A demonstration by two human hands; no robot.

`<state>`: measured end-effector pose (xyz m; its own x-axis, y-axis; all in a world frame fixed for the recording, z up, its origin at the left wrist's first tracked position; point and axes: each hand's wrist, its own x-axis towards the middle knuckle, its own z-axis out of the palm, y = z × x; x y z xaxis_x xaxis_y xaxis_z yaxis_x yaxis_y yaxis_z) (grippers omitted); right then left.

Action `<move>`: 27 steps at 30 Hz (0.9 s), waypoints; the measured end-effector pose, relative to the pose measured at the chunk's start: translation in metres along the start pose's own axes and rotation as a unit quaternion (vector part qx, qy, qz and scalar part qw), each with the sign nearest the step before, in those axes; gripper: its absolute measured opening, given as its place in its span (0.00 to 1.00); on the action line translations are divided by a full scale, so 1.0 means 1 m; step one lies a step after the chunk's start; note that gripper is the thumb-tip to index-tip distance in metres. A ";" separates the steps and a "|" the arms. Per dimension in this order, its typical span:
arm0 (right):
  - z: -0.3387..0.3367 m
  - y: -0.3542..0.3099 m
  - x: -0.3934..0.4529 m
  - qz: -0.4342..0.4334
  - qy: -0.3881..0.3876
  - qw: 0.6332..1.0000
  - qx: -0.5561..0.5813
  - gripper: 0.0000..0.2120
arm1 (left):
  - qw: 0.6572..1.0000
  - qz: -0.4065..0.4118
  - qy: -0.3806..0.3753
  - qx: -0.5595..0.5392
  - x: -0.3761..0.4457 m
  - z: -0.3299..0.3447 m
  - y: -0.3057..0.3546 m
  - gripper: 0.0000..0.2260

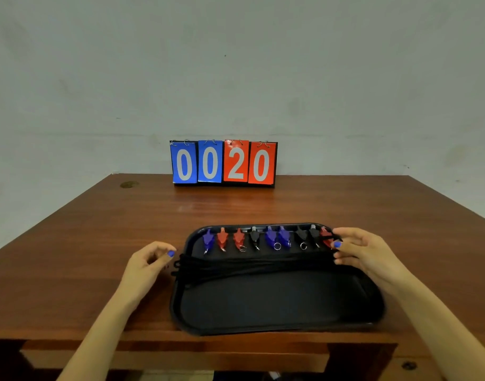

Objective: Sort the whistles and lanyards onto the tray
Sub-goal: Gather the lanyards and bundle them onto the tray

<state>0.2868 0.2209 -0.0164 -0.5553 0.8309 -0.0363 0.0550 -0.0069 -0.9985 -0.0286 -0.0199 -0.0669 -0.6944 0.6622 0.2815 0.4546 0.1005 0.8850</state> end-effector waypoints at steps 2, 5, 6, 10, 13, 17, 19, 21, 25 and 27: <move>-0.002 0.003 0.001 0.002 0.005 1.000 -0.016 0.14 | 1.000 0.002 -0.007 0.006 0.000 0.000 -0.002 0.06; -0.002 0.006 0.001 0.001 0.008 1.000 -0.027 0.14 | 0.999 0.010 -0.044 0.022 0.002 -0.003 -0.008 0.08; -0.001 0.006 0.001 0.003 0.006 1.000 -0.027 0.14 | 0.997 0.021 -0.059 0.039 0.003 -0.003 -0.010 0.10; 0.006 0.007 0.000 -0.006 0.000 1.000 -0.001 0.14 | 0.985 0.028 -0.105 0.138 0.006 -0.001 -0.013 0.11; 0.011 0.007 -0.002 -0.015 -0.012 0.999 0.041 0.14 | 0.973 0.037 -0.110 0.199 0.008 0.003 -0.010 0.08; 0.014 0.010 -0.006 -0.034 -0.002 0.998 0.061 0.14 | 0.978 0.044 -0.108 0.174 0.010 0.000 -0.015 0.05; 0.015 0.012 -0.009 -0.043 0.021 0.997 0.068 0.13 | 0.982 0.045 -0.104 0.151 0.010 -0.002 -0.017 0.05; 0.014 0.014 -0.011 -0.049 0.044 0.994 0.088 0.14 | 0.984 0.040 -0.103 0.139 0.010 -0.003 -0.017 0.06; 0.003 0.017 -0.017 -0.050 0.087 0.988 0.119 0.16 | 0.986 0.034 -0.100 0.127 0.009 -0.002 -0.013 0.06; -0.002 0.019 -0.018 -0.041 0.107 0.986 0.125 0.17 | 0.987 0.032 -0.103 0.119 0.008 -0.003 -0.015 0.06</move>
<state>0.3000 0.2070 -0.0345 -0.3610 0.9322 0.0277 -0.2029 -0.0495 -0.9779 -0.0429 -0.0178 -0.0771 -0.5439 0.8069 0.2305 0.6290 0.2102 0.7485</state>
